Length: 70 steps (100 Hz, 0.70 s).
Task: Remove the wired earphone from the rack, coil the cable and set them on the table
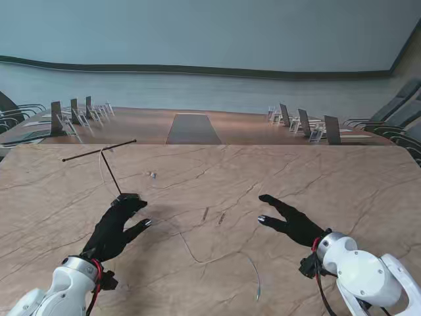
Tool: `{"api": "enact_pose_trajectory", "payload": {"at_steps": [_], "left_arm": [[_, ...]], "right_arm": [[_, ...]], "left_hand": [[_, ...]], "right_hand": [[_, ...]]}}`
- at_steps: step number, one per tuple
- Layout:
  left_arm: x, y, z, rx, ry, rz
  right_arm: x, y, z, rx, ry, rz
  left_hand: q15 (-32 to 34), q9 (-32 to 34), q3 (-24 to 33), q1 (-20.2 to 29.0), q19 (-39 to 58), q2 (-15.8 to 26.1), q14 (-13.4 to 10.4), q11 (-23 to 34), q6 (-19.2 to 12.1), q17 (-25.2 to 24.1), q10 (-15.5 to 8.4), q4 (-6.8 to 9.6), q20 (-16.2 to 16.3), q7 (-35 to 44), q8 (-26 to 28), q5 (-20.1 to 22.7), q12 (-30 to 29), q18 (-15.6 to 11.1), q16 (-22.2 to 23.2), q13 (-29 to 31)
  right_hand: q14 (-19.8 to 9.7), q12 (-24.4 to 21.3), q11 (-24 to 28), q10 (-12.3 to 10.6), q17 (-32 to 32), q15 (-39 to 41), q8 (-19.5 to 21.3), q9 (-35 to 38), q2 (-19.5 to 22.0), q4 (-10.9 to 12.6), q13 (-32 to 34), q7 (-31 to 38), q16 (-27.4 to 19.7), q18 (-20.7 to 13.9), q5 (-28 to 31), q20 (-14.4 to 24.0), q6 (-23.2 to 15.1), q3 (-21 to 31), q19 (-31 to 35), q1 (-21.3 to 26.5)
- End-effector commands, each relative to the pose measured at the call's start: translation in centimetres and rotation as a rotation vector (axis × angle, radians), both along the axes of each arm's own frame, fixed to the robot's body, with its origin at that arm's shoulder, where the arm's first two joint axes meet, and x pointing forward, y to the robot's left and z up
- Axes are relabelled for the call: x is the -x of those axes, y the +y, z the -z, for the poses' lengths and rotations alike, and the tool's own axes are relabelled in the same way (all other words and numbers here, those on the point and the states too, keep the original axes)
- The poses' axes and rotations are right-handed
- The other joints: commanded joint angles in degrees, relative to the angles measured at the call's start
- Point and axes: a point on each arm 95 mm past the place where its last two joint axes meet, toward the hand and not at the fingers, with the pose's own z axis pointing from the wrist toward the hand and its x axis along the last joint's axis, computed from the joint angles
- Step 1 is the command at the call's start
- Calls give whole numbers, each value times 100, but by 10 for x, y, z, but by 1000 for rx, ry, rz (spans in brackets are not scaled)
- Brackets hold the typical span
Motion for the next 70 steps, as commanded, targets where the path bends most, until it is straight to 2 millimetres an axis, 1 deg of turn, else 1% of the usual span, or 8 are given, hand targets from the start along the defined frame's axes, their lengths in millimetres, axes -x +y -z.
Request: {"api": "enact_pose_trajectory", "payload": {"at_steps": [1,10,11,29,45,53,64,70], "left_arm": [[2,-1,2,-1,13,-2],[1,0,2,-2,13,1],[1,0,2,-2,13,1],[3,1,3,-1,10,-4],[6,4,4,-1,2,-22],[8,7,4,-4,1,-33],[10,12,4,-8,-2,-50],[10,14,5,-12,-4,-63]], "right_arm": [[0,2,-1,-3,2,-2],[-1,2,0,-3,5,-4],[-1,3,0,-3,5,-4],[-1,3,1,-1,6,-7],[-4,3,0,2,5,-14],[-6,5,0,1,5,-18],[-8,7,1,1,13,-21],[-9,9,1,1,17,-22]], "left_hand": [[-18,-57,-70,-135,3,223,-142,7,9,-29,-118,-65,-51,-136,37,9,9,-121,-56,-186],[-15,-51,-73,-140,3,223,-138,8,9,-30,-123,-64,-50,-140,40,13,12,-113,-56,-185],[-16,-66,-70,-135,3,220,-137,1,11,-30,-29,-63,-49,-140,41,14,9,-112,-56,-187],[-1,-32,-70,-134,7,221,-128,10,1,-39,-110,-63,-41,-137,52,38,17,-49,-51,-179],[53,152,-67,-128,35,215,-120,39,-30,-73,-98,-62,3,-95,86,170,37,178,-27,-144],[201,341,-71,-125,153,209,39,65,17,-98,26,-62,152,-42,145,331,104,285,52,-37],[394,668,-70,-93,381,220,354,136,35,-114,272,-67,470,39,338,517,342,676,219,195],[710,708,-67,-66,823,217,647,280,25,-4,563,-64,991,141,590,619,739,830,661,194]], "right_hand": [[-145,1,-67,-24,-36,-83,71,-89,177,-182,-190,-33,3,-343,41,70,-67,-60,-85,2],[-144,3,-68,-22,-36,-83,105,-90,173,-180,-190,3,3,-345,28,72,-65,-59,-86,12],[-144,3,-68,-22,-36,-83,108,-90,180,-180,-190,6,2,-344,27,72,-65,-58,-86,11],[-135,6,-65,-23,-37,-83,138,-87,171,-179,-191,56,3,-336,17,75,-67,-63,-88,14],[-142,8,-62,-21,-36,-81,147,-85,177,-178,-189,103,6,-332,18,79,-60,-65,-89,17],[-142,8,-61,-19,-37,-81,146,-84,176,-177,-190,125,7,-333,11,80,-62,-65,-89,20],[-143,6,-64,-21,-37,-82,142,-86,176,-177,-190,148,7,-333,4,82,-64,-67,-90,24],[-141,5,-63,-22,-37,-82,138,-86,180,-177,-190,160,7,-333,3,82,-63,-67,-91,24]]}}
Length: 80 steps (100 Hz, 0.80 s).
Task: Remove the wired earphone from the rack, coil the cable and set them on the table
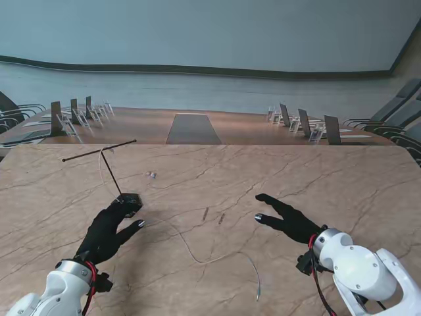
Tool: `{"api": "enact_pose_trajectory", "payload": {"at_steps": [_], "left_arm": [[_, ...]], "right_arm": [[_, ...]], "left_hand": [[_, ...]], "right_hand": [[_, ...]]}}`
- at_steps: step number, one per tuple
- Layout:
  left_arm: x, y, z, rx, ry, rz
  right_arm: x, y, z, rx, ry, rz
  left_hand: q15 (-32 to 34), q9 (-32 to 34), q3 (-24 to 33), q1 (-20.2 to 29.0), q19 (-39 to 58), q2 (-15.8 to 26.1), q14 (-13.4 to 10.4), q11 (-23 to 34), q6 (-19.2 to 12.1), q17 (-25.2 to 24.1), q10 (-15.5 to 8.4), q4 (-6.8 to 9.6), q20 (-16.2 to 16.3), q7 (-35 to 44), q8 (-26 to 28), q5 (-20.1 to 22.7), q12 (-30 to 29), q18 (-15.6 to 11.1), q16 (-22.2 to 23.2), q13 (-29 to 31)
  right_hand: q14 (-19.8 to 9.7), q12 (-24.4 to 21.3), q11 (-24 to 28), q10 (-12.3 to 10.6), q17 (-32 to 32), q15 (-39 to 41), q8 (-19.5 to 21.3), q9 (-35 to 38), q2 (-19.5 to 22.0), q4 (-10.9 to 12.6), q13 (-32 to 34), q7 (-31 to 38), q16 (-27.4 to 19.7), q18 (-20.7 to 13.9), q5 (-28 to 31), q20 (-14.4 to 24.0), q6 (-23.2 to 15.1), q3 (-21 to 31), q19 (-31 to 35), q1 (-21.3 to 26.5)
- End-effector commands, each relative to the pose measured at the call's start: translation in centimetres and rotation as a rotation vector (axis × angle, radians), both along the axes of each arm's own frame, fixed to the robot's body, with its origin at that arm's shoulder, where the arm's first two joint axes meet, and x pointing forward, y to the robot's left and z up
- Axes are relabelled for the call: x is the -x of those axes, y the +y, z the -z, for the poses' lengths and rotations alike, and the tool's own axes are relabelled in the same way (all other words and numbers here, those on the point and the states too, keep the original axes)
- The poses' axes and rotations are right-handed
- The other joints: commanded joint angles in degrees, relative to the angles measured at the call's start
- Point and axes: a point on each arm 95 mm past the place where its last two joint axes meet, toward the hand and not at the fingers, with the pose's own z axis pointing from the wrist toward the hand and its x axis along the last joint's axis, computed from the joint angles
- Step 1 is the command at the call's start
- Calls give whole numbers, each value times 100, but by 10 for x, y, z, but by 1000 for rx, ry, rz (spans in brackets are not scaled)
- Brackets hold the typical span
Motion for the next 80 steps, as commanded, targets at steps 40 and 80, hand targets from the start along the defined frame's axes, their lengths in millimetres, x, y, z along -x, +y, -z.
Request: {"api": "enact_pose_trajectory", "payload": {"at_steps": [40,80], "left_arm": [[3,18,10,-21,27,-78],[-7,36,18,-55,0,-149]], "right_arm": [[-1,6,4,11,16,23],[-5,9,3,24,15,31]], "left_hand": [[2063,427,-74,-9,2531,230,863,1151,248,-150,648,-72,1354,1219,1216,241,2120,340,2453,150],[2194,298,-49,-140,3884,46,830,1057,164,-186,580,-34,1857,1002,1037,-196,1988,294,2495,184]], "right_hand": [[-142,4,-64,-25,-37,-84,-18,-85,177,-177,-191,89,5,-329,-8,84,-62,-74,-97,24],[-142,5,-64,-19,-37,-82,-72,-87,182,-175,-190,143,5,-318,-20,89,-60,-73,-98,25]]}}
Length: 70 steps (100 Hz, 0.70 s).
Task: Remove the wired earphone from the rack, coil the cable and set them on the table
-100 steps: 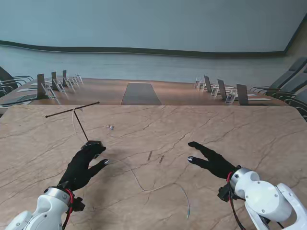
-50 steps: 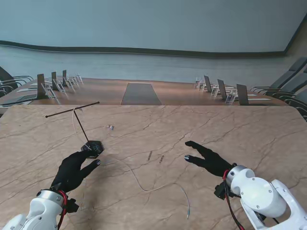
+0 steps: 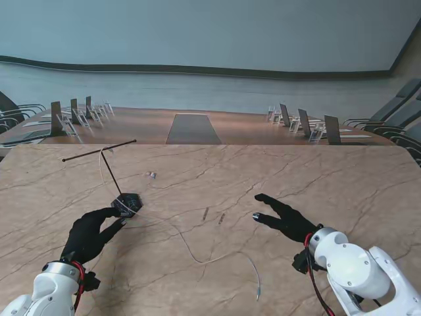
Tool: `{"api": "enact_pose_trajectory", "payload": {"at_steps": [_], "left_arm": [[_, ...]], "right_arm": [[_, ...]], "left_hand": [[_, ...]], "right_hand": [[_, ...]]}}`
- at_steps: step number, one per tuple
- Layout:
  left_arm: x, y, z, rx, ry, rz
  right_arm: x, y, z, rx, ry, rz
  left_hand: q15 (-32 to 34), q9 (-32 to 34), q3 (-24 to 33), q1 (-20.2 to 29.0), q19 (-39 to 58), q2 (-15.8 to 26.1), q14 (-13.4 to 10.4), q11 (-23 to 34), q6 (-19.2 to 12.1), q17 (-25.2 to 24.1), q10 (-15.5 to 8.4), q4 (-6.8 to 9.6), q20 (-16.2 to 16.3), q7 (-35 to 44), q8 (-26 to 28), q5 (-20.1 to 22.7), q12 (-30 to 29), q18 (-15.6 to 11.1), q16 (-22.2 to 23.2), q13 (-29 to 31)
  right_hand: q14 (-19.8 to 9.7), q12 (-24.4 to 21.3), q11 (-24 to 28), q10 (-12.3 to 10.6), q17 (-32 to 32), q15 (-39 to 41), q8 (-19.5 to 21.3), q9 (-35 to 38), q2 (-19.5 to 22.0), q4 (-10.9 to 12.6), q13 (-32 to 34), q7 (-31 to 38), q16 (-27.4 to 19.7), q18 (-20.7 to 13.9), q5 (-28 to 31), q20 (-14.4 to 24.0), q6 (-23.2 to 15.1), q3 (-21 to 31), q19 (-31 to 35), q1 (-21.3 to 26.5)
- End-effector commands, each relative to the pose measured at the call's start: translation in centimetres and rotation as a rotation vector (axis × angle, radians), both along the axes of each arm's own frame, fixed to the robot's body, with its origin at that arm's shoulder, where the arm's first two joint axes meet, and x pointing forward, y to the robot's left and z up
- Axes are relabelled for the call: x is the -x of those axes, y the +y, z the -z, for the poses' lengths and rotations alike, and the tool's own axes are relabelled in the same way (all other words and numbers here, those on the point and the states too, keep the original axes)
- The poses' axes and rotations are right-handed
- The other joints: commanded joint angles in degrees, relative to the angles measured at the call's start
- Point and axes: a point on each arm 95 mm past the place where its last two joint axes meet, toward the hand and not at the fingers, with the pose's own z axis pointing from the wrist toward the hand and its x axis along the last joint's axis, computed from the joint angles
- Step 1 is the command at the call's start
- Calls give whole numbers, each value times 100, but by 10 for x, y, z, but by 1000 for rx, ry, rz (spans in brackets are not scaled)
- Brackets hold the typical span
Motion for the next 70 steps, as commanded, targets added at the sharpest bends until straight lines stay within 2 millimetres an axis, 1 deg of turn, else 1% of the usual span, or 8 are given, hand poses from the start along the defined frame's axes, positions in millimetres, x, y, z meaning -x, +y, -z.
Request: {"api": "enact_pose_trajectory", "payload": {"at_steps": [1,6,11,17,24,28,34,70], "left_arm": [[-2,2,4,-11,8,-14],[-4,4,5,-17,7,-15],[-8,4,5,-17,6,-15],[-12,5,5,-11,-3,-14],[-17,6,5,-6,-7,-7],[-21,6,5,-6,-11,-3],[-25,7,5,-9,-12,5],[-46,9,-1,20,-28,28]], "right_arm": [[-1,3,-1,-1,1,0],[-2,4,-1,1,1,0],[-3,4,-2,2,1,1],[-4,5,-2,5,-2,3],[-5,5,-3,8,-3,6],[-6,6,-3,10,-3,8],[-7,6,-4,13,-4,10],[-13,10,-7,21,-7,13]], "left_hand": [[167,-105,-48,-154,680,38,54,-53,-57,-88,20,-33,365,-331,-199,-324,-82,-52,86,105],[362,-138,-51,-200,980,-3,122,-47,-38,-83,-4,-29,464,-398,-263,-416,-84,-79,243,138],[552,-245,-44,-222,1015,-22,93,-119,-30,-84,-42,-24,411,-452,-304,-526,-142,-87,405,113],[541,-288,-48,-274,940,-84,74,-155,13,-87,-39,-23,305,-447,-316,-561,-197,-74,430,96],[199,-425,-36,-341,553,-123,-73,-332,2,-77,-134,-24,12,-551,-395,-728,-397,-59,173,29],[74,-414,-44,-383,369,-186,-103,-379,11,-90,-146,-27,-91,-521,-393,-673,-473,-23,50,70],[-163,-464,-35,-457,-127,-215,-210,-484,-5,-85,-205,-28,-333,-625,-451,-769,-627,-5,-202,80],[-255,-445,-30,-476,-158,-212,-224,-463,13,-92,-204,-32,-199,-664,-435,-756,-634,5,-255,138]], "right_hand": [[-140,5,-64,-19,-36,-82,-26,-88,181,-175,-190,43,5,-319,-21,90,-60,-72,-98,25],[-139,5,-64,-19,-36,-82,-32,-88,183,-175,-190,48,5,-318,-23,91,-59,-74,-97,21],[-142,6,-63,-21,-37,-83,-39,-85,183,-175,-191,51,5,-319,-26,92,-61,-73,-96,23],[-142,6,-63,-21,-37,-81,-46,-85,181,-175,-189,56,6,-318,-26,94,-59,-74,-95,19],[-144,7,-62,-18,-38,-81,-52,-85,182,-175,-190,65,7,-318,-23,95,-61,-75,-95,16],[-140,7,-62,-17,-39,-82,-57,-85,183,-175,-190,69,6,-315,-26,96,-57,-73,-95,20],[-130,7,-62,-15,-40,-82,-62,-86,182,-174,-191,74,6,-313,-27,96,-61,-71,-96,23],[-130,16,-48,-8,-40,-77,-89,-77,185,-174,-189,117,17,-304,-32,100,-57,-71,-96,19]]}}
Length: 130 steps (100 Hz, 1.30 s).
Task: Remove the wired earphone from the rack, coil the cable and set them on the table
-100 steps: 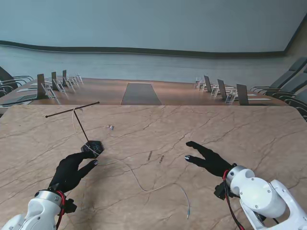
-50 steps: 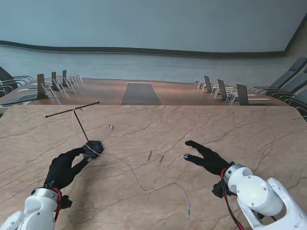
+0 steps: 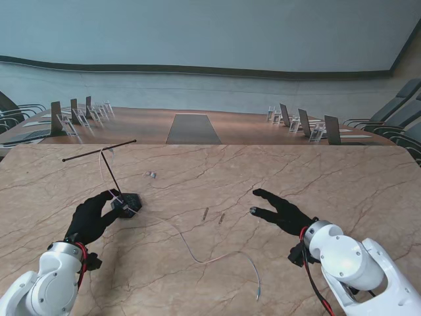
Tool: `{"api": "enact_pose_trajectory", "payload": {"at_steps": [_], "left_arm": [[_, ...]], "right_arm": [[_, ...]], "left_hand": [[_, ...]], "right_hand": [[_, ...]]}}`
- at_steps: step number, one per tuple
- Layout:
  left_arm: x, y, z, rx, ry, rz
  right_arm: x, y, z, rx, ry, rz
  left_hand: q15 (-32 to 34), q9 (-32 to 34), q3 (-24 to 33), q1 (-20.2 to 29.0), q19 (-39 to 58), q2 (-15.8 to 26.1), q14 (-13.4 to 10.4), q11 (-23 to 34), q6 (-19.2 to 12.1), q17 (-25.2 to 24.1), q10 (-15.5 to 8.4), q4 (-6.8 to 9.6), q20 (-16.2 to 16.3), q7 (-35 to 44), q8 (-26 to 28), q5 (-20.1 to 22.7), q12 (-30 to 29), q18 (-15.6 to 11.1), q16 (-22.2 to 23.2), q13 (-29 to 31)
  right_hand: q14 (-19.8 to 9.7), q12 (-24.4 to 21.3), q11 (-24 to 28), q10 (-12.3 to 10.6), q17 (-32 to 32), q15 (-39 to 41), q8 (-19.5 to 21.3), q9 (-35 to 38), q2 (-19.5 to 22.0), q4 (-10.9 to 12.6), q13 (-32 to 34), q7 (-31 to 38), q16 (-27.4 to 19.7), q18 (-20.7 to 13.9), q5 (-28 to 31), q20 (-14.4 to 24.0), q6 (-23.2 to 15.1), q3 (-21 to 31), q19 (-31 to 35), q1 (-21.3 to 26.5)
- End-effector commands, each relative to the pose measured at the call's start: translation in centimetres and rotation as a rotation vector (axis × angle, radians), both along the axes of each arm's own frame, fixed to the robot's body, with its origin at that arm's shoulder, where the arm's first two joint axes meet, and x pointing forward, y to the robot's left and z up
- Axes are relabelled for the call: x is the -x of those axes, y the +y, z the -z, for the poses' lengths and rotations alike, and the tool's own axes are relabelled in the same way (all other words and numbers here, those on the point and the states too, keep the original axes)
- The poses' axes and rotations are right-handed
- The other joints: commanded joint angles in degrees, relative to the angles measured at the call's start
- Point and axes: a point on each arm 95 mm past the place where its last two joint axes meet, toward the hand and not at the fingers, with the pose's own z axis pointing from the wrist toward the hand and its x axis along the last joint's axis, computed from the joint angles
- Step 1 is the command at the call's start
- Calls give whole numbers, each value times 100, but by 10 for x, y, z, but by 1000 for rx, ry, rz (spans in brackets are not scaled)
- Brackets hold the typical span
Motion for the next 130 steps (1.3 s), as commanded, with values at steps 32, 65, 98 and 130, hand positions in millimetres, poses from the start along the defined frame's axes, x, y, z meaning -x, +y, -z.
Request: {"api": "enact_pose_trajectory", "payload": {"at_steps": [32,65,98,130], "left_arm": [[-11,-2,-6,31,-23,28],[-24,-11,-8,68,-83,36],[-30,-21,-12,3,-100,71],[-29,-27,-16,-52,-102,95]], "right_arm": [[-2,3,-1,-1,-5,-3],[0,2,-1,-2,1,-10],[1,-1,-2,-1,-6,-11],[1,-3,-3,-2,-4,-23]], "left_hand": [[-9,-97,-8,-161,-12,42,-117,-18,-131,-87,-145,-31,158,-39,3,25,-65,33,-4,120],[419,629,-171,1889,902,42,-69,364,-1197,-30,-283,-305,197,1793,1352,191,143,104,80,583],[678,1477,-53,3445,1343,-214,-105,650,-1431,325,-488,-121,-98,2473,1449,437,637,297,-57,1277],[712,1834,1276,3474,1361,-248,-140,490,-1798,460,-526,-1,-244,2407,1584,1065,1173,353,-162,1560]], "right_hand": [[-122,14,-25,-2,-42,-75,-57,-70,182,-174,-191,163,32,-303,-37,109,-55,-70,-91,25],[-125,2,-14,-2,-43,-75,-75,-68,183,-172,-191,231,40,-306,-39,115,-53,-66,-88,42],[-126,-7,12,-2,-44,-73,-98,-59,181,-166,-189,364,51,-304,-41,122,-44,-65,-85,94],[-113,-21,30,7,-45,-72,-148,-55,182,-157,-190,494,59,-298,-57,129,-40,-67,-81,131]]}}
